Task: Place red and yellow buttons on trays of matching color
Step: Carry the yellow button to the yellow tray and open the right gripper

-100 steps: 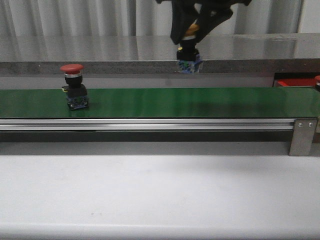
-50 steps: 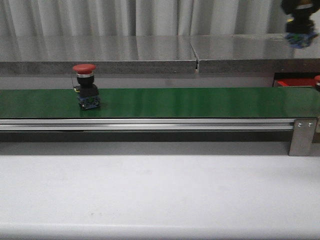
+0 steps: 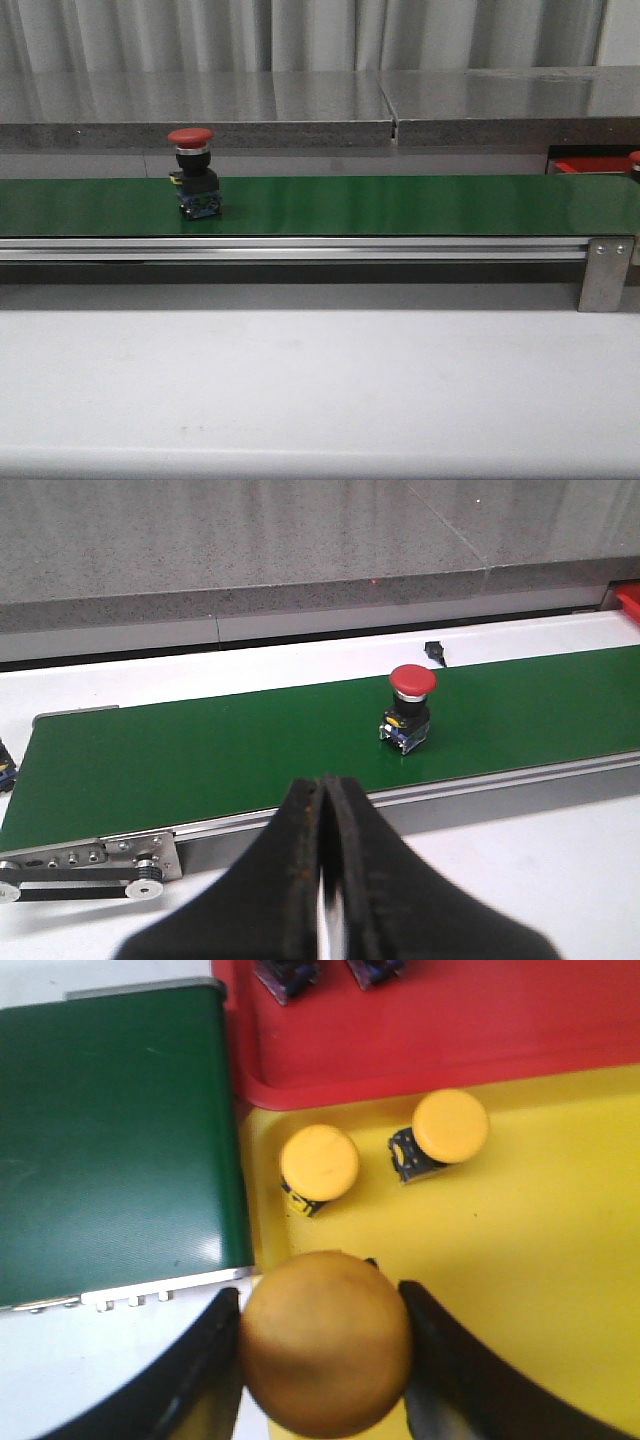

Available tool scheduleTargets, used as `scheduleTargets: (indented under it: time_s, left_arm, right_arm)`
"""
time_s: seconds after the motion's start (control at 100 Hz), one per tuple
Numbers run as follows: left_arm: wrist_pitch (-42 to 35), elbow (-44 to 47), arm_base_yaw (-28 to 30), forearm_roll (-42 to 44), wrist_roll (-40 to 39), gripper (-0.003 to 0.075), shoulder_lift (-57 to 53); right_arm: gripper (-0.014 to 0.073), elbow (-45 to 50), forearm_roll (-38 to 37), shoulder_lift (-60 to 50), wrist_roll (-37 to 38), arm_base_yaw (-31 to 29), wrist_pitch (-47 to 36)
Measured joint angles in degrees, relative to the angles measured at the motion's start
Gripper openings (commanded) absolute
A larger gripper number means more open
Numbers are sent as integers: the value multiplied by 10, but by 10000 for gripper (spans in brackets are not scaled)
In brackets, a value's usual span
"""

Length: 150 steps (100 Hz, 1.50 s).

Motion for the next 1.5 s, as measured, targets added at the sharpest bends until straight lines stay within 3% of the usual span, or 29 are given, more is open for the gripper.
scheduleTargets:
  time_s: [0.31,0.74,0.83,0.95,1.05,1.5]
  left_arm:
    - [0,0,0,0,0,-20,0]
    - [0,0,0,0,0,-20,0]
    - [0,0,0,0,0,-20,0]
    - [0,0,0,0,0,-20,0]
    - [0,0,0,0,0,-20,0]
    - [0,0,0,0,0,-20,0]
  right_arm:
    - [129,66,93,52,-53,-44,-83]
    - [142,68,116,144,-68,-44,-138]
    - [217,68,119,148,-69,-44,-139]
    - [425,68,120,148,-69,-44,-139]
    - [533,68,120,148,-69,-44,-139]
    - [545,69,108,94,-69,-46,-135]
